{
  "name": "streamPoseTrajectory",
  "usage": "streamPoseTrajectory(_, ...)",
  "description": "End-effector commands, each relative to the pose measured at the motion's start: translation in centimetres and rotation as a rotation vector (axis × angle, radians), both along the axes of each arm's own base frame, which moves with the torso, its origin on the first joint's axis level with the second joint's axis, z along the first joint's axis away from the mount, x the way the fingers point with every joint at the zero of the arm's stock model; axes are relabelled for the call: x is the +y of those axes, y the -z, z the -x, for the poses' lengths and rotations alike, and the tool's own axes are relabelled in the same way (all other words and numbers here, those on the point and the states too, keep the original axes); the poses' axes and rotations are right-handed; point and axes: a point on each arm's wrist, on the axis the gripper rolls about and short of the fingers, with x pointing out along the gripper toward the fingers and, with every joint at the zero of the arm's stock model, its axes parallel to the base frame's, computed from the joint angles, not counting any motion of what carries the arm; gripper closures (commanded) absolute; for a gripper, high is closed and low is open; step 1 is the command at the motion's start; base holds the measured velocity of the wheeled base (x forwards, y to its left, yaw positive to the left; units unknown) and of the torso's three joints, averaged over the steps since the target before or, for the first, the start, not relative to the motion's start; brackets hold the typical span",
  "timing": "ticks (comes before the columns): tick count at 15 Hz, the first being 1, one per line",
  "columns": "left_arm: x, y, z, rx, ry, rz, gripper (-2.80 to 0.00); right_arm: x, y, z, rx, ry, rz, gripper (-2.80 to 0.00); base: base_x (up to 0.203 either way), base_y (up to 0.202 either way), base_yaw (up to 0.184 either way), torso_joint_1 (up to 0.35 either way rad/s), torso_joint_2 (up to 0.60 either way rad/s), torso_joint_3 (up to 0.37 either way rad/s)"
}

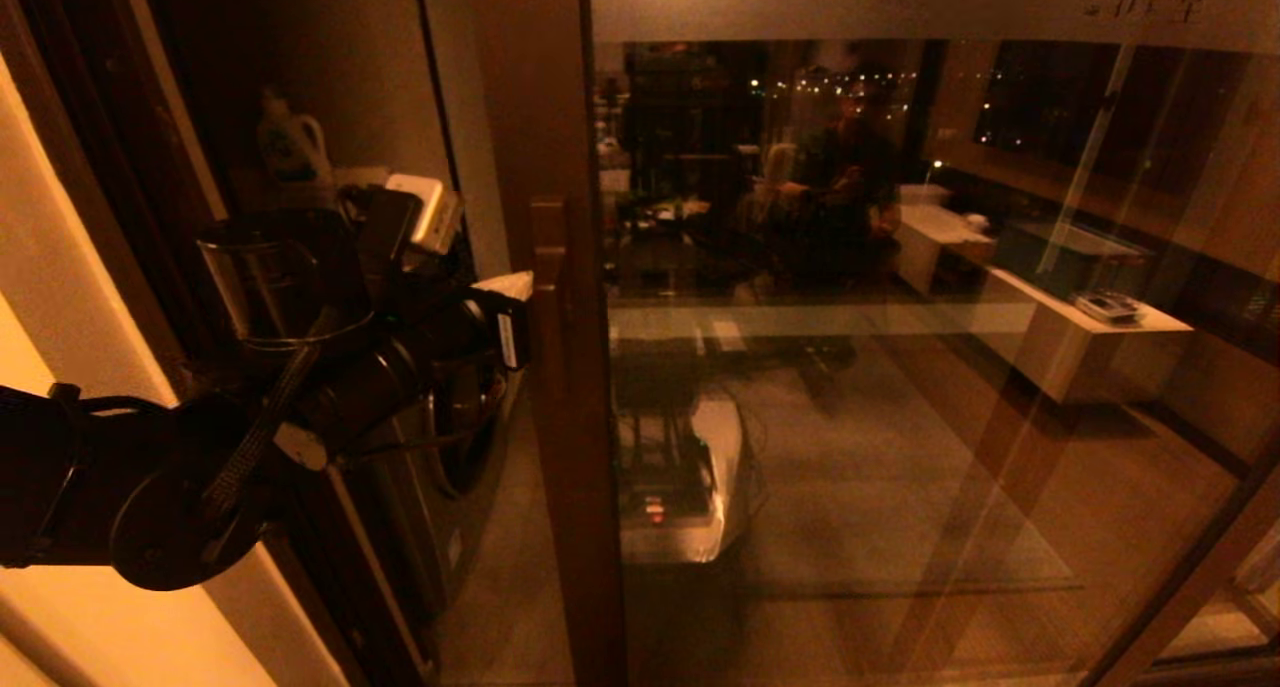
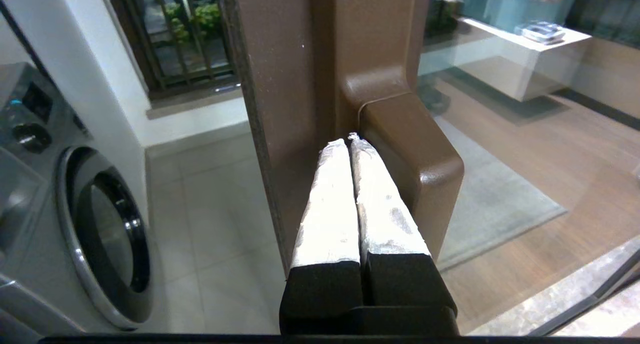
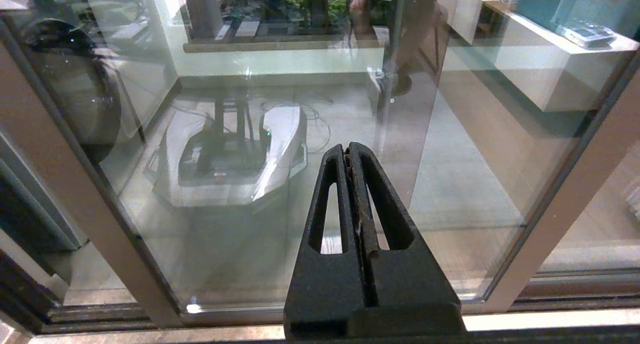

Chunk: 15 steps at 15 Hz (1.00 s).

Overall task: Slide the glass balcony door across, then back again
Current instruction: Open the slid door

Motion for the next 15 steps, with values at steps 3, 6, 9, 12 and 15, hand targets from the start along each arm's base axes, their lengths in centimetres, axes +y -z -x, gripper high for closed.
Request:
streamPoseTrajectory(3, -1.1, 0.1, 0.1, 0.001, 0.031, -0.001, 0.00, 0.0, 0.0, 0.0, 0.002, 0.000, 0.000, 0.00, 0.000, 0.000, 0.000, 0.000, 0.00, 0.000)
streamPoseTrajectory(6, -1.8, 0.3, 0.2, 0.007, 0.050, -0.004, 0.00, 0.0, 0.0, 0.0, 0.001, 0.000, 0.000, 0.00, 0.000, 0.000, 0.000, 0.000, 0.00, 0.000)
streamPoseTrajectory(9, -2.4, 0.0, 0.2, -0.006, 0.063, 0.002, 0.00, 0.0, 0.0, 0.0, 0.000, 0.001, 0.000, 0.00, 0.000, 0.000, 0.000, 0.000, 0.00, 0.000)
streamPoseTrajectory(12, -3.0, 0.1, 0.0, -0.003, 0.074, 0.001, 0.00, 0.0, 0.0, 0.0, 0.002, 0.000, 0.000, 0.00, 0.000, 0.000, 0.000, 0.000, 0.00, 0.000)
streamPoseTrajectory(15, -4.4, 0.6, -0.5, -0.005, 0.047, -0.005, 0.00, 0.0, 0.0, 0.0, 0.002, 0.000, 0.000, 0.00, 0.000, 0.000, 0.000, 0.000, 0.00, 0.000)
